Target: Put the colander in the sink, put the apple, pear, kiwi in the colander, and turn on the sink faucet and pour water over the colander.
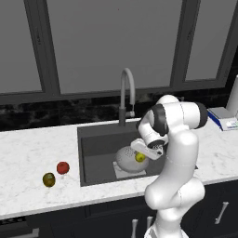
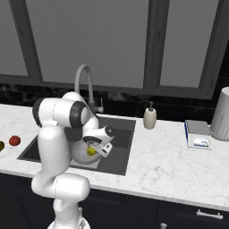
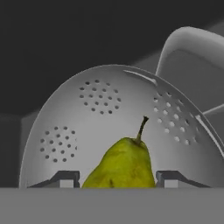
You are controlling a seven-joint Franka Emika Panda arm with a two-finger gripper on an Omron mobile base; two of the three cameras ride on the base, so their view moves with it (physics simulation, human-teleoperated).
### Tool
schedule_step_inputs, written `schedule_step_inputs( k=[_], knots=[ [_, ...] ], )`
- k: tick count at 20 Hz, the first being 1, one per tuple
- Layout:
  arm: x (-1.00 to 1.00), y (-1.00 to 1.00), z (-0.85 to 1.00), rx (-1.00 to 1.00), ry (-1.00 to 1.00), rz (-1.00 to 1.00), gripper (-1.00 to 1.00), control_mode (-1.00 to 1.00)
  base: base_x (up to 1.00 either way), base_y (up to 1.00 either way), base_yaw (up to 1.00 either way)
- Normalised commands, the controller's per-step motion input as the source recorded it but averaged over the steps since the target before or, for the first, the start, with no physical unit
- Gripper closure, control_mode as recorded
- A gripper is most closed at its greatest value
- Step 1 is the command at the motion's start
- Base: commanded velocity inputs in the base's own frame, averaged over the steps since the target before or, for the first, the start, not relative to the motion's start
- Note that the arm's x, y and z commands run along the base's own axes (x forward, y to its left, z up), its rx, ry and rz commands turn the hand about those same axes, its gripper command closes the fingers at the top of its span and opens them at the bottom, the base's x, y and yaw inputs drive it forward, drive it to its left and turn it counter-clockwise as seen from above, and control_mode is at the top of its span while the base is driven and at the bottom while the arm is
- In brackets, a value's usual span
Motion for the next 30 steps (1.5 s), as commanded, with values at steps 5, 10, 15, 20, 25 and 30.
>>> schedule_step_inputs(
  k=[5,10,15,20,25,30],
  knots=[
    [0.05,0.0,-0.08,0.0,0.0,0.0,-1.0,-1.0,0.0,0.0,0.0],
    [0.0,0.0,0.0,0.0,0.0,0.0,-1.0,-1.0,0.0,0.0,0.0],
    [-0.04,0.0,0.01,0.01,0.0,0.0,-1.0,-1.0,0.0,0.0,0.0],
    [-0.22,0.0,0.39,0.08,-0.02,0.0,-1.0,-1.0,0.0,0.0,0.0],
    [-0.33,0.0,0.83,0.19,-0.04,0.0,-1.0,-1.0,0.0,0.0,0.0],
    [-0.44,0.0,0.99,0.16,-0.01,-0.01,-1.0,-1.0,0.0,0.0,0.0]
  ],
)
